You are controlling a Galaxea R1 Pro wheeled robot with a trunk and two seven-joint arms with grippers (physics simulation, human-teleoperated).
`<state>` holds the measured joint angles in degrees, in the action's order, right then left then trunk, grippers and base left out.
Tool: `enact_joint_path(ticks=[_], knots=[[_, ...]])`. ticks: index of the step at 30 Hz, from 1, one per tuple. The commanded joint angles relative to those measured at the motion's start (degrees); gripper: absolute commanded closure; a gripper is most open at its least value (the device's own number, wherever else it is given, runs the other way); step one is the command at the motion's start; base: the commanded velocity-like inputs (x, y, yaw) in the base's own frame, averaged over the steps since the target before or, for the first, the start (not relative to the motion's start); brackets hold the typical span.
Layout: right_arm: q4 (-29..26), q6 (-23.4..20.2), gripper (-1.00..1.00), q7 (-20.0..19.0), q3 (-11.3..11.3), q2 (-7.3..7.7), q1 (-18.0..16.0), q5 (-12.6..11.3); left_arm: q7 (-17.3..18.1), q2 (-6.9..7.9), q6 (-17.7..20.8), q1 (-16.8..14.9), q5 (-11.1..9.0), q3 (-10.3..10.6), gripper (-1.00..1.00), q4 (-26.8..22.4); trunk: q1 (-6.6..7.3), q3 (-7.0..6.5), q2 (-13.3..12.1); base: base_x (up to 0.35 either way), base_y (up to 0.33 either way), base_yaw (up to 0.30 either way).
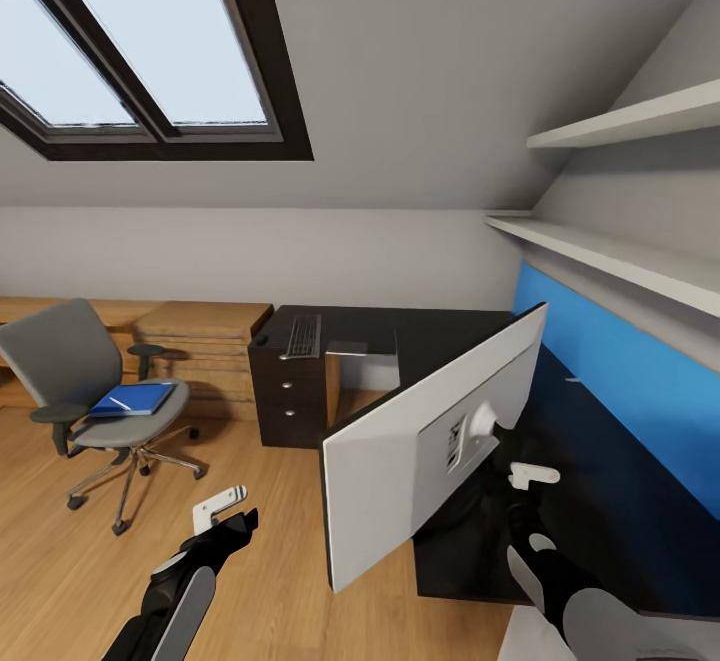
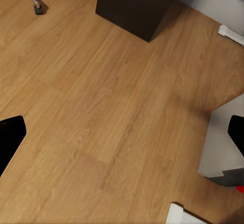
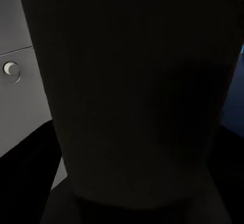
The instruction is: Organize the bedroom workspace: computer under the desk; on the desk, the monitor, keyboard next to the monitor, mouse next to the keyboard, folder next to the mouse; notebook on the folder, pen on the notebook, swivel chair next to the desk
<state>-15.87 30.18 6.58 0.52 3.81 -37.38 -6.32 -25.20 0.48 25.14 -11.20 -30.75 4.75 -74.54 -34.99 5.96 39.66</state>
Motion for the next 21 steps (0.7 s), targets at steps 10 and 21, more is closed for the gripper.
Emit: enact_joint_path(ticks=[10,21], knots=[[0.0,0.4,1.00,-0.2,0.3,-0.01,-0.1,-0.3,-0.6,0.09,0.1,0.0,-0.5,0.1,-1.00,-0.2,-0.02,0.10,0.1,0.000,0.000,0.000],[0.0,0.4,1.00,-0.2,0.3,0.07,-0.1,-0.3,-0.6,0.06,0.1,0.0,-0.6,0.1,-1.00,-0.2,-0.02,0.10,0.1,0.000,0.000,0.000]])
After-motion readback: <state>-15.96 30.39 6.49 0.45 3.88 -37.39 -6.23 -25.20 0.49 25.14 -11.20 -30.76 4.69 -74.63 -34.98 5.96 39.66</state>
